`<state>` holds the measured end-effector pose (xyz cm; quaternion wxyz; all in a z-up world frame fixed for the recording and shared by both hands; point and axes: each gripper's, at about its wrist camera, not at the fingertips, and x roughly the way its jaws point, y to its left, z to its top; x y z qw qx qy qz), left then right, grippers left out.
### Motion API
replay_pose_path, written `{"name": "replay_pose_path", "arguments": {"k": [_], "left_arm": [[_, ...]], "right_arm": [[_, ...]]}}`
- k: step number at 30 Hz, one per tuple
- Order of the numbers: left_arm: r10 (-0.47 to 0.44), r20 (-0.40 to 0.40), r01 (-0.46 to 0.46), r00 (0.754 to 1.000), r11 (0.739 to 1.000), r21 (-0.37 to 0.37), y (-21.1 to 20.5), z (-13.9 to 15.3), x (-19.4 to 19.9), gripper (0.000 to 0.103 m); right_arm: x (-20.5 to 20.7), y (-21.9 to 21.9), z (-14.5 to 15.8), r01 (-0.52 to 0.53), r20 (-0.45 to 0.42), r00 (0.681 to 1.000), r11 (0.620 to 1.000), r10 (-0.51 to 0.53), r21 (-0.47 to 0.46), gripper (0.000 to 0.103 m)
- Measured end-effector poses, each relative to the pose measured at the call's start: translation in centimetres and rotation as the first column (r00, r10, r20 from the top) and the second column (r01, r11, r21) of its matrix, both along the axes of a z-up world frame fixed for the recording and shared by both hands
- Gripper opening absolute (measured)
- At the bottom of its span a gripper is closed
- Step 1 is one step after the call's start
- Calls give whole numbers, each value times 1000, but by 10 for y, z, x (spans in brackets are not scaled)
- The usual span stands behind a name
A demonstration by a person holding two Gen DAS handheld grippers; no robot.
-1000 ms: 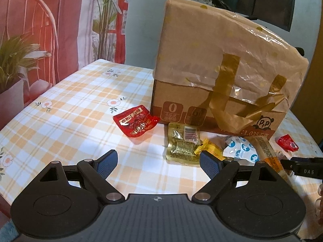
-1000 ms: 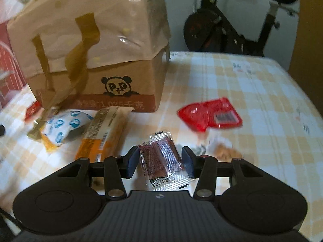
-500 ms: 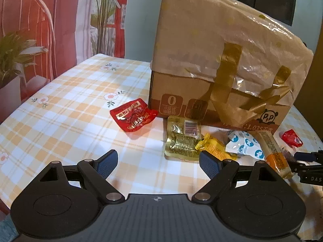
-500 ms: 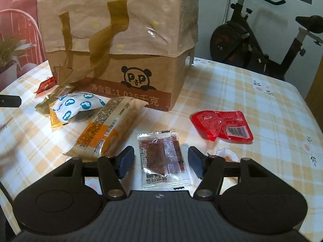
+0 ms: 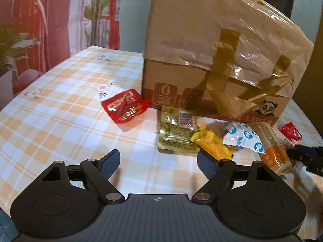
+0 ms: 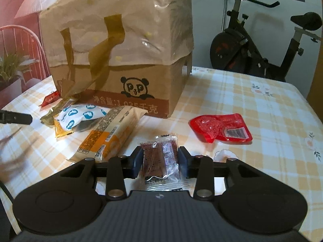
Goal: Organize snacks
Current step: 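Grasp the gold sachet with the left tool while the right tool grasps the brown jerky pack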
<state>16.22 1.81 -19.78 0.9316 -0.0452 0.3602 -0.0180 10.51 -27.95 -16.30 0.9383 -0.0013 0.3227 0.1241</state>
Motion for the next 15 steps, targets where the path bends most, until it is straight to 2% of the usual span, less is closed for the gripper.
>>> {"name": "replay_pose_path", "arguments": {"k": [7,9,12,15], "left_arm": [[-27,10,27,1000,999,-42,-1,1,14,67],[-22,17,23,1000,999,-49,0,3,21,66],[-19,35,20,999,999,-34,-1,4,34,64],[-18,33,17,999,1000,19,-6,0,50,63]], "right_arm": [[-2,-10,2,32,20,999,998,-33,54,40],[-2,-10,2,27,18,999,998,-28,56,40],[-2,-8,1,17,18,1000,998,-18,56,40],[-2,-9,1,15,16,1000,998,-16,63,40]]}}
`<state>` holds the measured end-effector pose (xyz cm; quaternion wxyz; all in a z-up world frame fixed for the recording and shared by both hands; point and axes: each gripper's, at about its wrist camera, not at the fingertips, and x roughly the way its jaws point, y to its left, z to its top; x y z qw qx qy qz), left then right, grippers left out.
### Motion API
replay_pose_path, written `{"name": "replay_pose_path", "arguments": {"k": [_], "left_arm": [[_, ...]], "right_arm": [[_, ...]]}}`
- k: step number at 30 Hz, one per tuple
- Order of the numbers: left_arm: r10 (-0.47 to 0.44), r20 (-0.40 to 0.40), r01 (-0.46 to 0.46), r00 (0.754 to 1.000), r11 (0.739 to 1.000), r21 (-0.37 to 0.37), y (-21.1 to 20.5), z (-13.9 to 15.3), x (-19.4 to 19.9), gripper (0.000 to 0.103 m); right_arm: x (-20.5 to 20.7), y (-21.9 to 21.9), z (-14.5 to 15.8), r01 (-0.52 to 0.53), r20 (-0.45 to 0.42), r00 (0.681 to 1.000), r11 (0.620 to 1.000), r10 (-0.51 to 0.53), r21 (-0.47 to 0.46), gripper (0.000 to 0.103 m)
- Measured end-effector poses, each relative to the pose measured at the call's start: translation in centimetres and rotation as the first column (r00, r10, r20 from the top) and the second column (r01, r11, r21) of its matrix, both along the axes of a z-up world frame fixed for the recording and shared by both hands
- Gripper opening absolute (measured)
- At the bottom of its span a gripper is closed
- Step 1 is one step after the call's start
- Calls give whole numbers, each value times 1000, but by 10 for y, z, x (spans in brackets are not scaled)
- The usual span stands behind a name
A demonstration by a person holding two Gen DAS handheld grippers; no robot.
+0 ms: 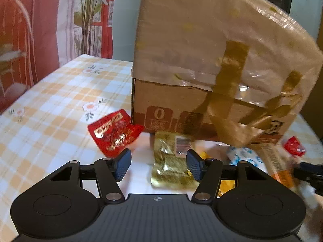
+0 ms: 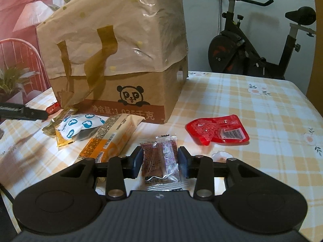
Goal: Organize snacks
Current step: 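Grasp the gold sachet with the left tool while the right tool grasps the brown jerky pack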
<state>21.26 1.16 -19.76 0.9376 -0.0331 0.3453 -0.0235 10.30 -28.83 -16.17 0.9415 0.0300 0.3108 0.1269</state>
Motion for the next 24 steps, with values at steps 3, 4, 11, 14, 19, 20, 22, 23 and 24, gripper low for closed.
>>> {"name": "replay_pose_path", "arguments": {"k": [3,4,11,14,19,20,22,23,24], "left_arm": [[2,-6,-2,1000,998,61,-7,-6,12,63],[0,-12,1,1000,997,81,-10,-9,15,63],[-55,-39,59,998,990,127,-31,-15,22,65],[-92,-55,98,994,988,118,-39,-19,20,72],[-130,-61,137,990,983,125,-50,-20,14,76],[-138,-59,144,989,982,122,-53,-19,12,76],[-154,-56,160,987,977,143,-58,-19,10,77],[-155,-56,162,986,975,153,-61,-20,10,79],[-152,-55,158,987,976,152,-63,-20,9,80]], "right_arm": [[1,-1,0,1,-5,1000,1000,-1,7,40],[1,-1,0,0,-5,1000,1000,0,10,40],[2,0,-1,-7,-12,1000,1000,7,17,40],[2,0,-1,-10,-14,1000,1000,10,18,40],[2,0,-1,-10,-15,1000,1000,10,26,40],[2,-1,-1,-10,-15,1000,1000,11,27,40],[3,0,-1,-11,-17,1000,1000,12,29,40],[3,0,-1,-12,-19,1000,999,12,31,40],[3,0,-1,-12,-21,1000,999,13,31,40]]}}
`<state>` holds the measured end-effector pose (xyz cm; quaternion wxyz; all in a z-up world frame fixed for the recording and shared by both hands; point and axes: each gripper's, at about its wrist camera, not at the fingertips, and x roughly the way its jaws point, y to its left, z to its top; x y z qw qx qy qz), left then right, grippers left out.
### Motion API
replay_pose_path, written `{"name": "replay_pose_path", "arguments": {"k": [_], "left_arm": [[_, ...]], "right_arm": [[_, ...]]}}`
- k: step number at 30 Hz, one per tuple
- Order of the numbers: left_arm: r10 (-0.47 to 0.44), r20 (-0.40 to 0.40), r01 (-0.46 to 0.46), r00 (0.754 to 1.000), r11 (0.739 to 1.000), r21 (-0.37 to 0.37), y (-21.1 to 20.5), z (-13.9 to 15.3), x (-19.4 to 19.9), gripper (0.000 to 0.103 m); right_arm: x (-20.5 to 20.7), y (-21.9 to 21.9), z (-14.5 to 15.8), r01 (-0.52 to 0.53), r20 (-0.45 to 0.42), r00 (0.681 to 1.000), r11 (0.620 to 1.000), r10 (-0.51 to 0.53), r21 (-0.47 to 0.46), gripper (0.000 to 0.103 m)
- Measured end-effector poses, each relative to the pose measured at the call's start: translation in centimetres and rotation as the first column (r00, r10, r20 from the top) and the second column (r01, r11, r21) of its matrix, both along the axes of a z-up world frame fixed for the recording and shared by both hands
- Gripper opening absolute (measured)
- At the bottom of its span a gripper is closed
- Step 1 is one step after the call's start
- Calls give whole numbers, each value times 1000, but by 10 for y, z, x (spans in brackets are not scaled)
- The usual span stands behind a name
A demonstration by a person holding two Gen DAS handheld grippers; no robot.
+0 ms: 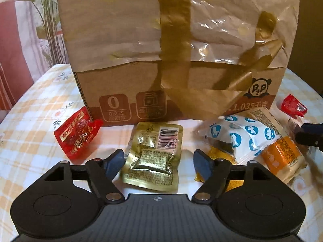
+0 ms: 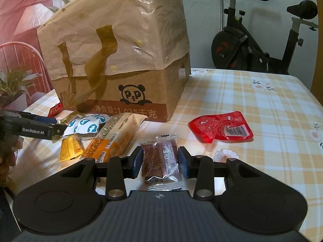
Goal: Organize snacks
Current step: 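Grasp the gold sachet with the left tool while the right tool grasps the brown jerky pack, then lift both packs and carry them over the box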
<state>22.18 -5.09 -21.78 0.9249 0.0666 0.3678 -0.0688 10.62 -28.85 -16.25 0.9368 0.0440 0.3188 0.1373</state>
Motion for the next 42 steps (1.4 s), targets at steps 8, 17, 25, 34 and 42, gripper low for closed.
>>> {"name": "replay_pose_path", "arguments": {"k": [8,17,25,34,42], "left_arm": [[14,0,-14,1000,999,-41,18,-2,5,71],[-10,15,12,1000,992,-122,36,11,-27,52],[-35,69,45,997,988,-148,35,24,-43,52],[-51,171,77,984,986,-150,34,53,-62,53],[-52,328,112,943,980,-165,40,109,-78,53]], "right_arm": [[1,1,0,1,-4,1000,1000,-1,3,40],[1,1,-1,6,-4,1000,1000,-6,8,40],[-1,0,0,8,6,1000,1000,-8,5,40],[-14,1,8,45,69,997,999,-43,-27,40],[-38,6,62,28,228,973,999,-31,16,40]]}}
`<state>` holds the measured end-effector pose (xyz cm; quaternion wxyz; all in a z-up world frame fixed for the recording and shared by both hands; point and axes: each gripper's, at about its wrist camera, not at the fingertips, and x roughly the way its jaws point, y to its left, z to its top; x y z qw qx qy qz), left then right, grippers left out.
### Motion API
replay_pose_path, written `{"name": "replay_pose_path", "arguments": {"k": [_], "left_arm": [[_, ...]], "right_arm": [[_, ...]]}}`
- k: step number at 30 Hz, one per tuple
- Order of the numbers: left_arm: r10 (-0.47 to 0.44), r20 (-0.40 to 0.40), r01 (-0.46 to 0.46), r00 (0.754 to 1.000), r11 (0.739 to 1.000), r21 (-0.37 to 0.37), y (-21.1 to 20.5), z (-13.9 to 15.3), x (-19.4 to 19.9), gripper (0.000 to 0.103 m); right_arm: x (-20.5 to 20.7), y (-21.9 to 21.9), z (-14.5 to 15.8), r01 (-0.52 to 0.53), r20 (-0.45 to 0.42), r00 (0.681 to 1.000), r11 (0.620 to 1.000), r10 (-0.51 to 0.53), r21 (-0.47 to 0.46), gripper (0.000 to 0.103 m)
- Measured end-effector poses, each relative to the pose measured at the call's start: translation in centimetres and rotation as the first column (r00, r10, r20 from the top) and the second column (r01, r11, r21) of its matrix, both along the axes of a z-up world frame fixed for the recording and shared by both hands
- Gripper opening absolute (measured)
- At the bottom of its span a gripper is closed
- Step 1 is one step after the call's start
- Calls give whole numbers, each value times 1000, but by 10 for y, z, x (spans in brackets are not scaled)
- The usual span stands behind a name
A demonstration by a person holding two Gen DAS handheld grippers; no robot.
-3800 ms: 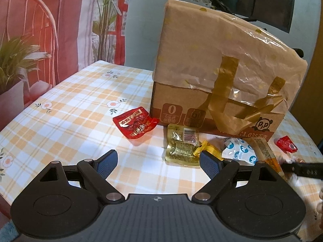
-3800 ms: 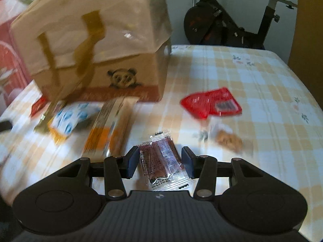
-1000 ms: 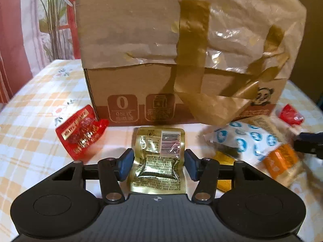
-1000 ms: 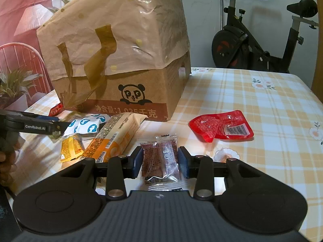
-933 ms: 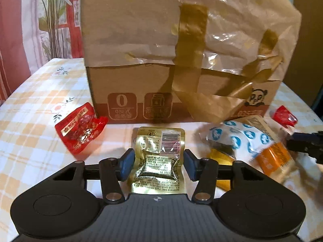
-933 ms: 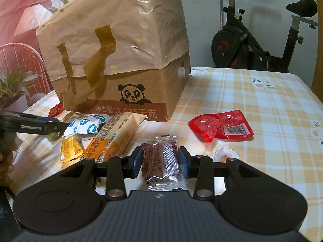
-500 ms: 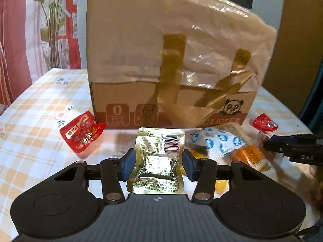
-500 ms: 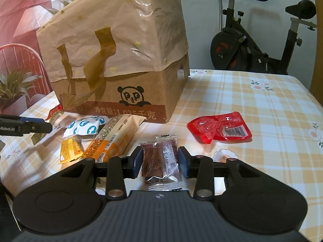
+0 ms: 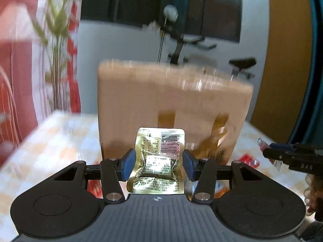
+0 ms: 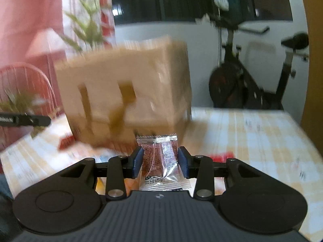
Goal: Organize snacks
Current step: 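Lift both packs and carry them over the box, then open both tools to drop the packs into the box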
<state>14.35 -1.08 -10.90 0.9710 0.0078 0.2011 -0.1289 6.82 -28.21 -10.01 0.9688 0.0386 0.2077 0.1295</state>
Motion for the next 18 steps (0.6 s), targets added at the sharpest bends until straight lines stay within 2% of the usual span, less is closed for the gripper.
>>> {"name": "replay_pose_path", "arguments": {"k": [4,8,12,14,16,18], "left_arm": [[-8,125,8,992,1000,2,-4,38,0,54],[-41,178,43,983,999,-8,-15,68,23,54],[-54,160,62,986,997,-49,-27,84,66,55],[-27,158,30,987,999,-19,-35,85,86,55],[0,151,1,989,1000,-6,-38,84,103,55],[7,119,-3,993,999,-34,-38,81,122,56]], "right_arm": [[-4,3,42,-21,122,992,1000,20,7,40],[13,5,77,-68,192,980,996,55,58,40],[48,17,103,-108,234,968,992,90,68,40],[71,23,112,-111,250,964,991,90,69,40],[95,29,119,-107,246,966,989,79,103,40],[117,34,121,-101,225,972,986,70,132,40]]}}
